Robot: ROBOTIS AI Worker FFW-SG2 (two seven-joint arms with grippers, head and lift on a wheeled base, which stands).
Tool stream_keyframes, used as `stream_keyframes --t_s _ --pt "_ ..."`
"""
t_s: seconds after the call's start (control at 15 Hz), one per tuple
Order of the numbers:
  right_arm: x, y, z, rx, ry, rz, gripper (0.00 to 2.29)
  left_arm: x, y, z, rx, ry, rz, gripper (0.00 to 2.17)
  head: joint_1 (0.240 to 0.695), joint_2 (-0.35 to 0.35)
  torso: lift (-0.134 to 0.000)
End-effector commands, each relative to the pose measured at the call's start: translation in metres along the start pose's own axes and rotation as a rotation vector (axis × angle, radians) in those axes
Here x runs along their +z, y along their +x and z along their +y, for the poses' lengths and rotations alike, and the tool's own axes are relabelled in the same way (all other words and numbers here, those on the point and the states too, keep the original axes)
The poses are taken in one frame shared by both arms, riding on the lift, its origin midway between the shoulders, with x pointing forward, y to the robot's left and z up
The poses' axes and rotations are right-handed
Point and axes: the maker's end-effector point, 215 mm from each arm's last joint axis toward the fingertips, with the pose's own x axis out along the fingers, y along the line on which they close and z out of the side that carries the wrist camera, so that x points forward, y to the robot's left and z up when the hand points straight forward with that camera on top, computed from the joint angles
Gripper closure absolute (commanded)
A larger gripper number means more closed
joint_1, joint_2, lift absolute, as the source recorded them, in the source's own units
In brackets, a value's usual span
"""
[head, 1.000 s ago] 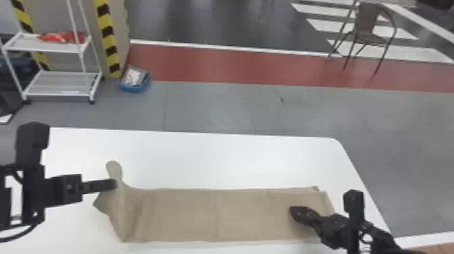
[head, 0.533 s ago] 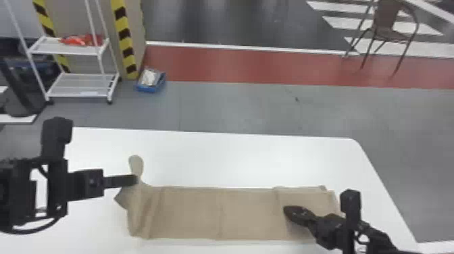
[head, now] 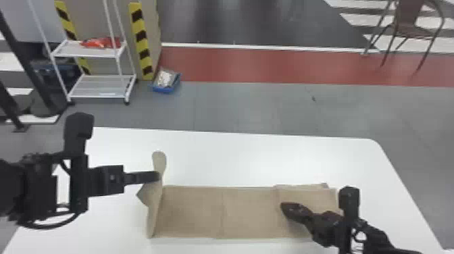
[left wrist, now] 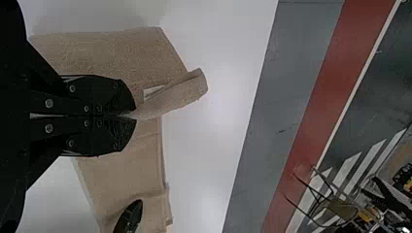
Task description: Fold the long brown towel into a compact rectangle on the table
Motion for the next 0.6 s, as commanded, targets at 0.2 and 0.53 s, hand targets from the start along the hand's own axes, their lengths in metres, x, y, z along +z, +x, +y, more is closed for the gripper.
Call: stream_keyframes --t_s 0.2,0.53 --pt "0.008 -0.004 0.014 0.032 0.045 -0.065 1.64 0.004 0.007 -0.016 -0.013 0.023 0.0 1.44 0.695 -0.047 0.0" --pt "0.023 -0.035 -0.004 -0.001 0.062 -0.155 1.49 -0.015 0.032 -0.05 -0.064 0.01 0.009 1.49 0.695 -0.098 0.0"
